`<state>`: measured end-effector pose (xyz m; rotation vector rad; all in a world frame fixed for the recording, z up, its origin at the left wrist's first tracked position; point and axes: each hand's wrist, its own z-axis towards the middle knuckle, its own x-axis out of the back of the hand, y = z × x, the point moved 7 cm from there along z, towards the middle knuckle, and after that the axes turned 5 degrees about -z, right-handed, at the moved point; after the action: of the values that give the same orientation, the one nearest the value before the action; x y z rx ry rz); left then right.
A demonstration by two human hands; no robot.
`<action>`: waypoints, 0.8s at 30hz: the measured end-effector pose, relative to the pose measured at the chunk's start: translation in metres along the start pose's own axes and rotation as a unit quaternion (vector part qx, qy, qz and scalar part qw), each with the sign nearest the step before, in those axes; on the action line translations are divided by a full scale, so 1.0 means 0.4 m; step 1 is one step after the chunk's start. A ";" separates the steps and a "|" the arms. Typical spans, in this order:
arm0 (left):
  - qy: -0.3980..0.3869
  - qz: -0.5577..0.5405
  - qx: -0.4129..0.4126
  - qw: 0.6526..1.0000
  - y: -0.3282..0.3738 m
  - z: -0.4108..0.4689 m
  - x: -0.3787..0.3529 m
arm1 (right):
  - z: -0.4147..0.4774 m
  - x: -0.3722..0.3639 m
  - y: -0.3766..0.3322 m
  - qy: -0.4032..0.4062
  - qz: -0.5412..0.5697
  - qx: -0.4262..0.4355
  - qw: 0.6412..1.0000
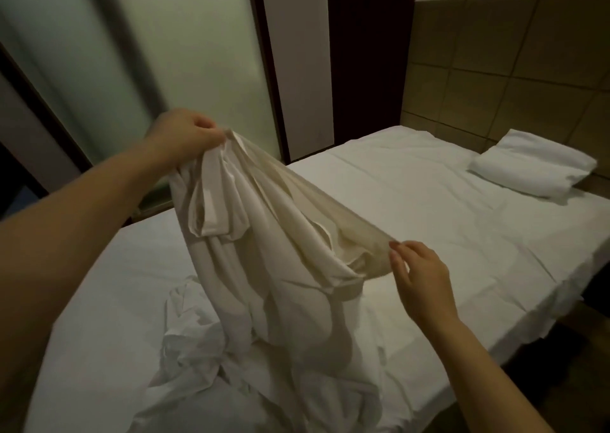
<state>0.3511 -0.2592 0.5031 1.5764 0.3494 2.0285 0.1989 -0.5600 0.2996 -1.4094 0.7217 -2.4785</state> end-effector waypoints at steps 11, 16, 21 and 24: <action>-0.035 -0.018 -0.015 0.999 -0.029 0.013 0.007 | 0.081 0.016 0.041 -0.020 -0.076 -0.086 0.993; -0.078 -0.044 -0.057 0.994 0.008 -0.023 -0.013 | 0.051 -0.065 0.009 -0.062 -0.050 -0.129 0.988; -0.083 -0.060 -0.076 0.992 0.021 -0.034 -0.039 | 0.014 -0.170 0.040 -0.159 -0.106 -0.182 0.965; -0.078 -0.066 -0.073 0.992 0.001 -0.019 -0.048 | 0.017 -0.161 0.039 -0.118 -0.028 -0.196 0.973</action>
<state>0.3471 -0.2693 0.4857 1.5671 0.2335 1.7776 0.2374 -0.5497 0.2465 -1.8415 1.1769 -2.2321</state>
